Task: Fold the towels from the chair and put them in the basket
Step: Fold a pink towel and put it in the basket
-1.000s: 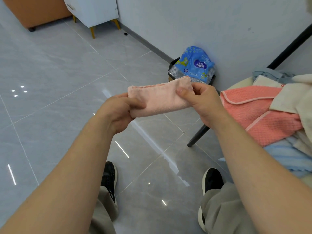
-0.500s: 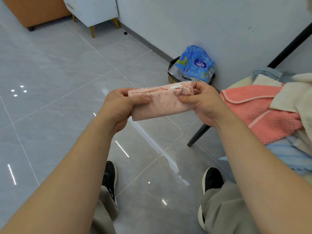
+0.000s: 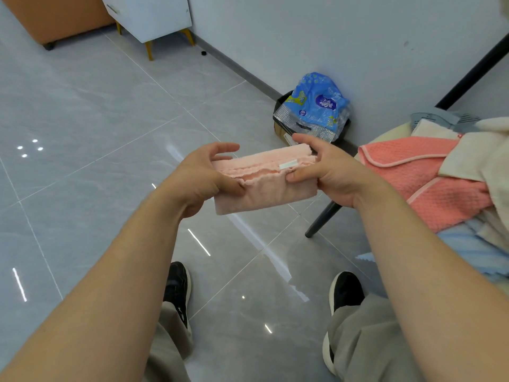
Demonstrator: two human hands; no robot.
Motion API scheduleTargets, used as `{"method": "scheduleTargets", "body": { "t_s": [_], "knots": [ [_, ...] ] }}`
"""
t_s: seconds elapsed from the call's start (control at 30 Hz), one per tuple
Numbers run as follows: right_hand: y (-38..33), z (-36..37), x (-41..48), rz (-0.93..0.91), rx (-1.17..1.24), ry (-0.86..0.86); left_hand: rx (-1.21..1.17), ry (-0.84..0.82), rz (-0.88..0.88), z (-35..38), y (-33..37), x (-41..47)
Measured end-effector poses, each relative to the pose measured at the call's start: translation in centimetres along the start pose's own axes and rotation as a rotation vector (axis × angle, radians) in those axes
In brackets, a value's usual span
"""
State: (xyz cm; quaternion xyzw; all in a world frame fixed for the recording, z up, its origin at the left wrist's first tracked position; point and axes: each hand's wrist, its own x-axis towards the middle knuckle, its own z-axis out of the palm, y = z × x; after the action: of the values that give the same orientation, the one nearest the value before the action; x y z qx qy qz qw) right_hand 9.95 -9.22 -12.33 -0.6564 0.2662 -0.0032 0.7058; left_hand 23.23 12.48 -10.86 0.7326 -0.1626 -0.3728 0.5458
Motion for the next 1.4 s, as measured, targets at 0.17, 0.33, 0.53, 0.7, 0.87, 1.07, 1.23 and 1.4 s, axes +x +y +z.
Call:
{"method": "scheduleTargets", "body": {
  "t_s": [0.17,0.33,0.53,0.7,0.87,1.07,1.23,1.4],
  "knots": [
    [0.2,-0.1,-0.3,-0.023,-0.172,-0.033,0.221,-0.074,-0.047,-0.1,0.1,-0.4],
    [0.0,-0.6,-0.8,-0.017,-0.384,-0.066,0.471,-0.136,-0.045,-0.3,0.0,-1.0],
    [0.4,-0.5,-2.5,0.038,-0.342,-0.109,0.504,-0.128,-0.029,-0.7,-0.4,-2.0],
    [2.4,0.7,-3.6,0.142,-0.134,-0.144,0.322,-0.102,-0.184,-1.9,-1.8,-1.9],
    [8.8,2.7,0.0,0.236,-0.311,-0.134,0.157,-0.058,-0.436,-2.4,-8.0,0.6],
    [15.4,5.7,5.2,0.497,-0.372,-0.226,0.167,-0.011,-0.663,-4.7,-14.5,1.6],
    [19.0,8.9,1.6,0.713,-0.21,-0.187,0.047,0.089,-0.759,-3.2,-18.2,-2.8],
    [18.6,11.8,-6.6,0.929,-0.014,-0.106,-0.084,0.176,-0.824,-1.3,-19.9,-11.3]
  ]
}}
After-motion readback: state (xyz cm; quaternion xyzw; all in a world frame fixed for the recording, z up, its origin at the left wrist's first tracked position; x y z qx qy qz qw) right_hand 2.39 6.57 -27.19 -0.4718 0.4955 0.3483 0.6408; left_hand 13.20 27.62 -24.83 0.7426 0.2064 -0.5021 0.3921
